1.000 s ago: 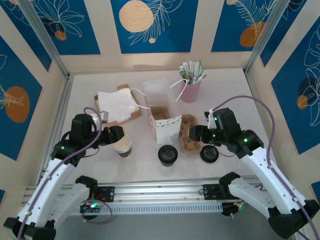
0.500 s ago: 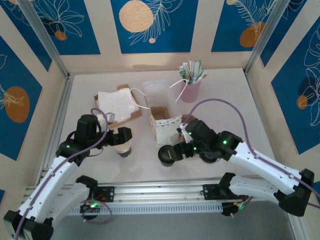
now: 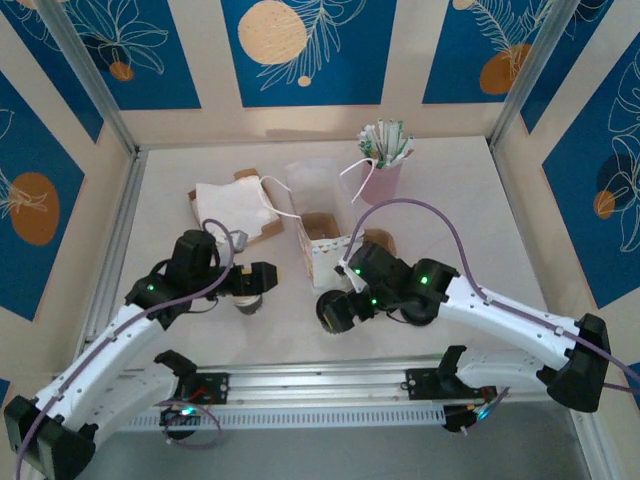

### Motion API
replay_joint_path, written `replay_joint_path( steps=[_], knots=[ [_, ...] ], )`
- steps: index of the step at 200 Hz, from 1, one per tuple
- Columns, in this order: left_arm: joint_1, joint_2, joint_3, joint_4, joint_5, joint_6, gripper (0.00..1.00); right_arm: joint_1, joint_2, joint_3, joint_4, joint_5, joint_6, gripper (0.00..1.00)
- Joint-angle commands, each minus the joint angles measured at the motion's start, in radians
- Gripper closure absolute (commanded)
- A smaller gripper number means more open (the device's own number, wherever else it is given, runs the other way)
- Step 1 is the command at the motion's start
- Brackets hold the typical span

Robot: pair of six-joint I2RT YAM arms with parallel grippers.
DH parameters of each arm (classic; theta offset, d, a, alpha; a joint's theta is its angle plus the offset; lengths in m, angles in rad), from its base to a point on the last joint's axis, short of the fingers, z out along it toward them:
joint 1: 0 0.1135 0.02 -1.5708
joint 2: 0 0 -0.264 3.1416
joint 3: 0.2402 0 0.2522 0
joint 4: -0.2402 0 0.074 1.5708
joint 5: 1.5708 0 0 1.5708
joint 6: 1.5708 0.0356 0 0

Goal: Pack the takeout coffee

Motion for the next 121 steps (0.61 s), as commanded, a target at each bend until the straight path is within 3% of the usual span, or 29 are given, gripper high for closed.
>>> replay_joint_path(
  steps=[1, 121],
  knots=[
    [-0.019, 0.021, 0.031, 0.031, -0.034, 0.012, 0.04, -0.003, 0.016, 0.044, 0.013, 0.018, -0.021, 0.04],
    [-0.034, 0.071, 0.051, 0.075, -0.058, 0.018, 0.04, -0.076, 0.15, 0.139, 0.032, 0.014, -0.073, 0.07]
  ],
)
